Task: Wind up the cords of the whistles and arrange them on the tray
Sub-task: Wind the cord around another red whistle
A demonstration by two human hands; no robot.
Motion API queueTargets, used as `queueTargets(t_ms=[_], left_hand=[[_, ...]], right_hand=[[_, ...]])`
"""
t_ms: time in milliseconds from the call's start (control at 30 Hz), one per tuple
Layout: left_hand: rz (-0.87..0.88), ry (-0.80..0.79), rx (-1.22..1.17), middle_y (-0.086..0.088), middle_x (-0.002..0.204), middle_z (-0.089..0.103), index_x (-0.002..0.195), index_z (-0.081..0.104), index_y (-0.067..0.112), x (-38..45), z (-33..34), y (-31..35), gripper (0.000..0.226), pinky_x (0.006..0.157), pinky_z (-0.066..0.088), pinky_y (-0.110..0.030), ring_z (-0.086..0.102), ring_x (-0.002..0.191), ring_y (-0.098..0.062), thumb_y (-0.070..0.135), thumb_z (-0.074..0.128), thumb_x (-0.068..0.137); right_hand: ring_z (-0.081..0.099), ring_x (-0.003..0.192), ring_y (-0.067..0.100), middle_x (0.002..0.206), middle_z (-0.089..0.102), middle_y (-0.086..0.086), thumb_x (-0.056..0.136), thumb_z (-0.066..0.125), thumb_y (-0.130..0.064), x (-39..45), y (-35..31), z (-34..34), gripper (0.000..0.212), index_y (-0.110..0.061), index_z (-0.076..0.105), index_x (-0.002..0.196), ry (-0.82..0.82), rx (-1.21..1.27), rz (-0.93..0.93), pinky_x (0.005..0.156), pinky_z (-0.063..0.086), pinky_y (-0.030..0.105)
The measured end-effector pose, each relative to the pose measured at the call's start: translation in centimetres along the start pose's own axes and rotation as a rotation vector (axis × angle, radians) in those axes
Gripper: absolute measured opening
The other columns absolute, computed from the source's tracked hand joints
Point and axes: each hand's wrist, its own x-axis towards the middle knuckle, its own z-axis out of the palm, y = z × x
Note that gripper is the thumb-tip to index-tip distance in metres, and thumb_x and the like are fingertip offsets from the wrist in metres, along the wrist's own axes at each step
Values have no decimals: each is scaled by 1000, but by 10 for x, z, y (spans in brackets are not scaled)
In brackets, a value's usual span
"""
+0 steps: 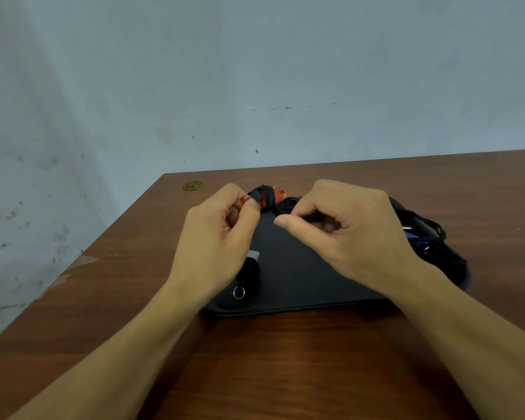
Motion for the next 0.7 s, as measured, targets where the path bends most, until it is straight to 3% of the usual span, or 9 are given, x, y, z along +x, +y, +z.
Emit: queueTargets(t_ms=[167,300,433,533,700], left_hand=[[17,-19,31,-9,57,44,72,50,4,-1,-1,0,27,48,28,-20,37,53,-12,14,56,97],[45,-54,84,3,53,41,71,48,11,0,-3,-5,29,48,28,-23,39,51,-13,21,55,97],[206,-208,228,7,55,45,75,46,19,-4,-4,0,24,46,27,-24,44,51,-14,32,49,95],[311,-253,309,9,61,46,79,46,21,-7,-5,8,22,47,32,-29,44,53,-11,33,45,96],[558,-259,471,9,73,49,84,51,17,-11,-9,22,21,45,36,-30,37,59,-10,29,42,99]], right_hand=[[53,57,7,66,61,-17,86,76,-25,-5,0,-2,7,-24,74,80,-133,393,191,56,36,10],[54,59,10,69,62,-13,88,75,-16,-5,3,-4,5,-19,76,84,-74,407,207,55,38,13],[55,54,11,62,64,-5,89,72,-15,-2,3,-5,13,-19,72,76,5,598,323,51,42,22],[38,45,9,51,50,-8,87,71,-21,1,6,-5,20,-17,69,68,-9,886,561,42,30,18],[35,47,6,55,44,-4,89,68,-26,2,11,-7,17,-15,79,81,4,991,778,40,28,15]])
